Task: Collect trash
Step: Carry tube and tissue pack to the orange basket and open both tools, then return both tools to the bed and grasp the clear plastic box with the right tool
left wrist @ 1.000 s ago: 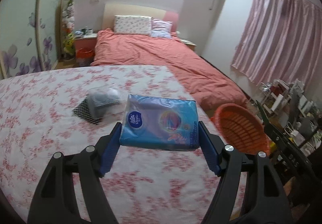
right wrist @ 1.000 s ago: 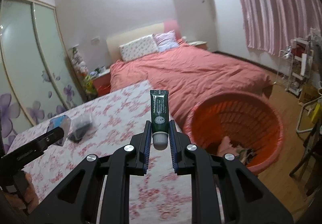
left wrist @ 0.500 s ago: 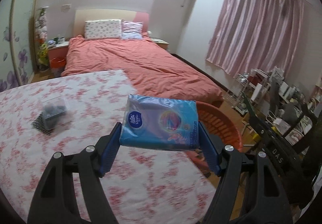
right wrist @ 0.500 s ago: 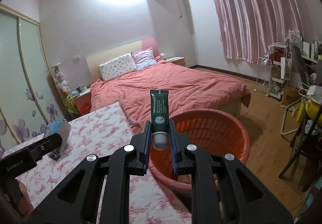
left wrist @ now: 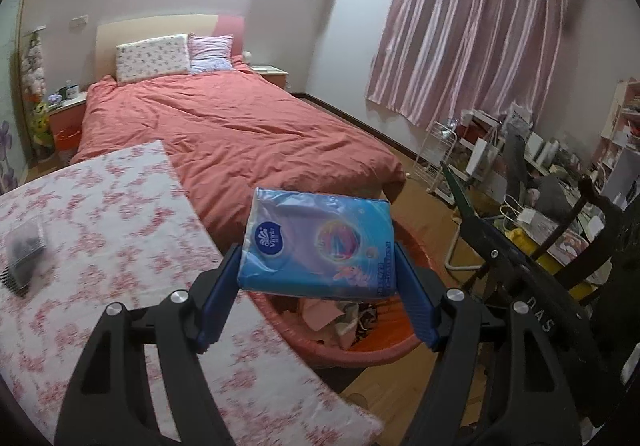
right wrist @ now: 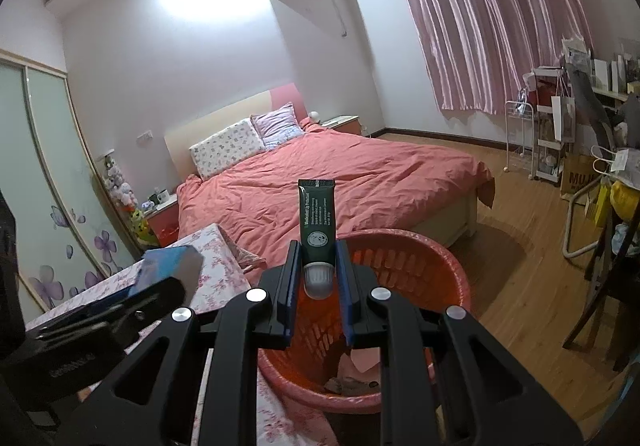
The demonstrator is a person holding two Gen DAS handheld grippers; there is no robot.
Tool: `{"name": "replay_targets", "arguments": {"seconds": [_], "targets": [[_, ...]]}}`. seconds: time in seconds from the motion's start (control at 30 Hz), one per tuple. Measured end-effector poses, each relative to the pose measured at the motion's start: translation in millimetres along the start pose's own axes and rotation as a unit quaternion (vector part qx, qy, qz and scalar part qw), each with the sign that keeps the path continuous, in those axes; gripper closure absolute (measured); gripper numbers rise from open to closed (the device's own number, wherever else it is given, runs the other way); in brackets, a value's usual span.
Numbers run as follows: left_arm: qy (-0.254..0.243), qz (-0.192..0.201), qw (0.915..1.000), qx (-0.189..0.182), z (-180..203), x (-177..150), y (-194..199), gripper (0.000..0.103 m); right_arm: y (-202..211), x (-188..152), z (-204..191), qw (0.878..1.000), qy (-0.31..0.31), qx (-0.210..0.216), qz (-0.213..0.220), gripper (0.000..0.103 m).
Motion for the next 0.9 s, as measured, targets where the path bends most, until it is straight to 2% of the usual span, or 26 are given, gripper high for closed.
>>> {"name": "replay_targets", "arguments": {"seconds": [0.23,0.5,0.57,0.67,0.9], "targets": [[-0.010,-0.019,0.9997,-0.007,10.7,-9.0,-33.5,0.032,-13.7,0.0,20.8,1.000,-0.026,0.002,-0.010,0.085],[0.010,-0.068,0.9976,0.002,-3.3,-34.5,-77.2,0.029,-36.7,-10.8,35.4,0.997,-0.055,0.009,-0.044,0.084],[0.012,-0.076,0.9970,0.008,-7.3,-39.6,-83.7,0.027,-35.4,-14.0,34.9,0.997,-0.053,0.007,-0.049,0.081],[0.017,-0.085,0.9961,0.016,-17.9,-46.8,-87.2,0.024,-31.6,-17.1,31.7,0.998,-0.046,0.001,-0.049,0.070],[0.004,-0.081,0.9954,0.051,-49.6,-53.1,-67.8,0.024,-28.5,-16.5,19.9,0.998,-0.028,0.003,-0.056,0.068]]}}
Point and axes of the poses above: each gripper's, at about its wrist camera, not at the fingertips, and y roughly against the way its jaws point, z to its right, x to its top, the point moved 8 cm from there along -y, roughly the way its jaws point, and after that the axes turned 10 degrees about z, right-handed, at the moved point
